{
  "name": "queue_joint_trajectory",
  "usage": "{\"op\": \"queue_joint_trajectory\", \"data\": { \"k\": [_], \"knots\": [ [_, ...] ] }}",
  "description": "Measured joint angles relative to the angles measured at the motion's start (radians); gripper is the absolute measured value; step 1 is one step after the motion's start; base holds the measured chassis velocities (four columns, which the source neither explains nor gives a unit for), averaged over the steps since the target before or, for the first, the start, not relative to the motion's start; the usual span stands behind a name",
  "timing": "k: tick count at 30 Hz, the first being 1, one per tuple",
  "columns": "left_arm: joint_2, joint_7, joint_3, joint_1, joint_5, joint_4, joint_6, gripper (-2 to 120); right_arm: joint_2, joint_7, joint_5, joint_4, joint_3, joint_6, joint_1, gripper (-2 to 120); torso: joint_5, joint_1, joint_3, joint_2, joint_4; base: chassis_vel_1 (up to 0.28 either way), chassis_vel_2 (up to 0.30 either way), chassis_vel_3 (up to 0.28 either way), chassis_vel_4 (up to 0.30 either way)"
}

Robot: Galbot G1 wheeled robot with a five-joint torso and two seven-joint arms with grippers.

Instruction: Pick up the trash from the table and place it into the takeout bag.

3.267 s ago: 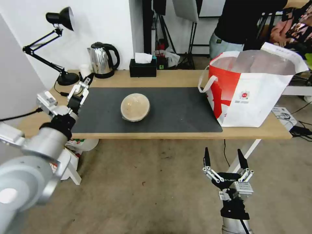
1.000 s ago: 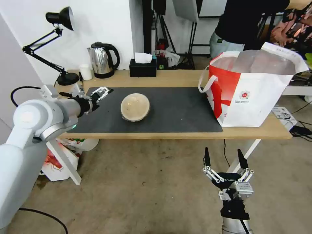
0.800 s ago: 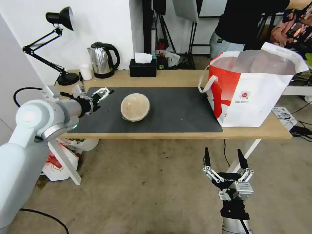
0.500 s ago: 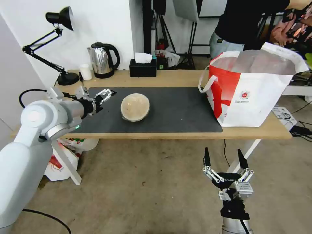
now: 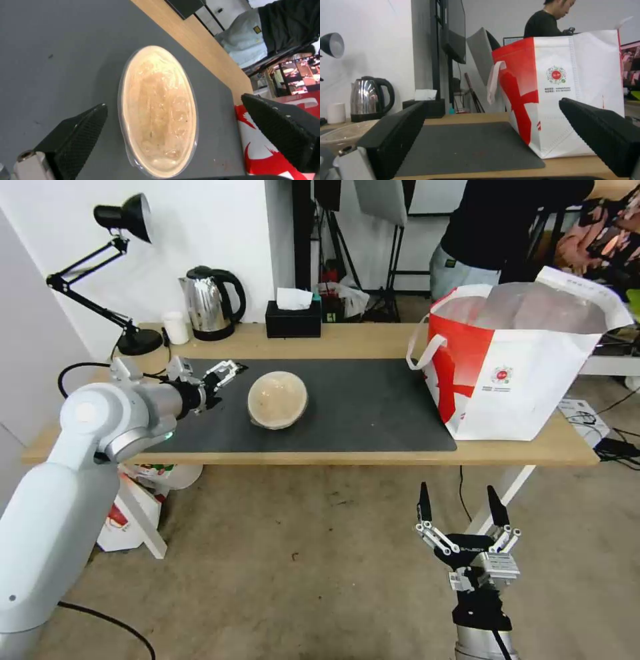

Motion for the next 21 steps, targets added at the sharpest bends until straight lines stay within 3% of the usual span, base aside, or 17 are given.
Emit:
{"op": "queue_joint_trajectory", "data": {
  "k": [21],
  "knots": [
    [-0.046,0.019,0.033,0.003,0.086,0.059,0.035,100,0.0,0.0,0.0,0.0,0.0,0.0,0.0,100,0.0,0.0,0.0,0.0,0.0,0.0,0.0,0.0,0.0]
  ]
}}
